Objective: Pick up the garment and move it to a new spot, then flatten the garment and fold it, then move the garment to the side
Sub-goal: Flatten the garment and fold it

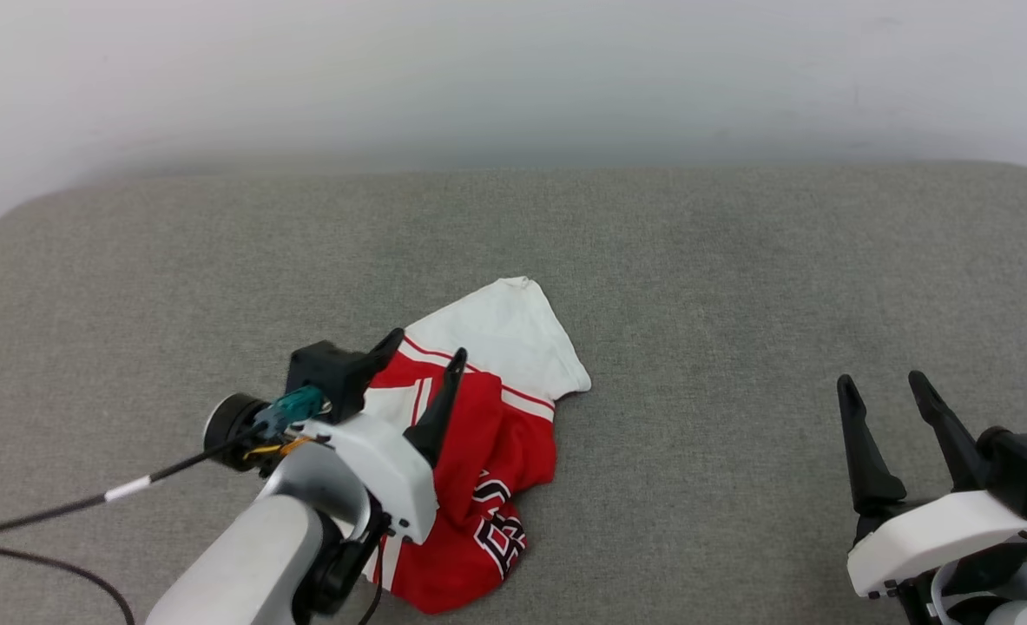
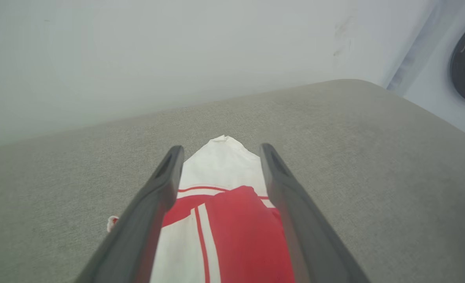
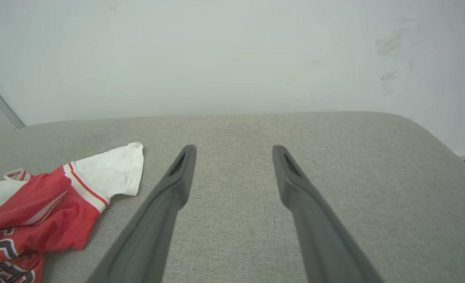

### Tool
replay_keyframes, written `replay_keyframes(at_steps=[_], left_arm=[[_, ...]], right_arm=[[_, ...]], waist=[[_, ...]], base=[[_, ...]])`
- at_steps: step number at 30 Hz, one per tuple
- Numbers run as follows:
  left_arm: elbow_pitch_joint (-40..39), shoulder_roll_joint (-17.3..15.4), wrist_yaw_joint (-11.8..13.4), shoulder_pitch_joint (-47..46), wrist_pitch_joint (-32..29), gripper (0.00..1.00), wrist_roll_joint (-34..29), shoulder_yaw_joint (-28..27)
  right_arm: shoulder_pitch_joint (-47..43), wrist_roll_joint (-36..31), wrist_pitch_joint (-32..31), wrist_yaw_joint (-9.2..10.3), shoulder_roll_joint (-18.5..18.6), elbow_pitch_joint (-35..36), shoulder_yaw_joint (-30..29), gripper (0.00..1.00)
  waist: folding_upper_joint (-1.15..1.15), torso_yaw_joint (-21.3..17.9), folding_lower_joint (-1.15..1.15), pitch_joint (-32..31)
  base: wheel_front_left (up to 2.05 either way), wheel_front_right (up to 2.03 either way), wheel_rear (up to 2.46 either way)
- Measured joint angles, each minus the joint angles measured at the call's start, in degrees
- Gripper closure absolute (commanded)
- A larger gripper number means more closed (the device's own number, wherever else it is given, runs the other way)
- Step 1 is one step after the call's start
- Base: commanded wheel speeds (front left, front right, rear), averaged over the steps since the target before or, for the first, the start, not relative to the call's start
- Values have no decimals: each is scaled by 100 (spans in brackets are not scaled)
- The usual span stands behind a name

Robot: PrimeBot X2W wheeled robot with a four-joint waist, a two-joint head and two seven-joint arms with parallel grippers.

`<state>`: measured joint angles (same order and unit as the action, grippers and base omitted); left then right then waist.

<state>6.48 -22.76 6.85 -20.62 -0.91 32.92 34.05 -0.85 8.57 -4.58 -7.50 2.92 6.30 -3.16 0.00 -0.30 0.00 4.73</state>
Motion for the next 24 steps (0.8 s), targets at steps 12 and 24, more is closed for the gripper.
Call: replay_keyframes(at_steps=[12, 24], left_arm=[[1270, 98, -996, -1137, -2408, 0, 183, 1033], [1846, 143, -1190, -1475, -3107, 100, 207, 1454]], right_arm=[[342, 74, 211, 0, 1, -226, 129, 0], [453, 155, 361, 0, 0, -505, 140, 0]], waist=[[0, -332, 1, 628], [0, -543, 0, 781]], base=[[0, 0, 0], [0, 0, 0]])
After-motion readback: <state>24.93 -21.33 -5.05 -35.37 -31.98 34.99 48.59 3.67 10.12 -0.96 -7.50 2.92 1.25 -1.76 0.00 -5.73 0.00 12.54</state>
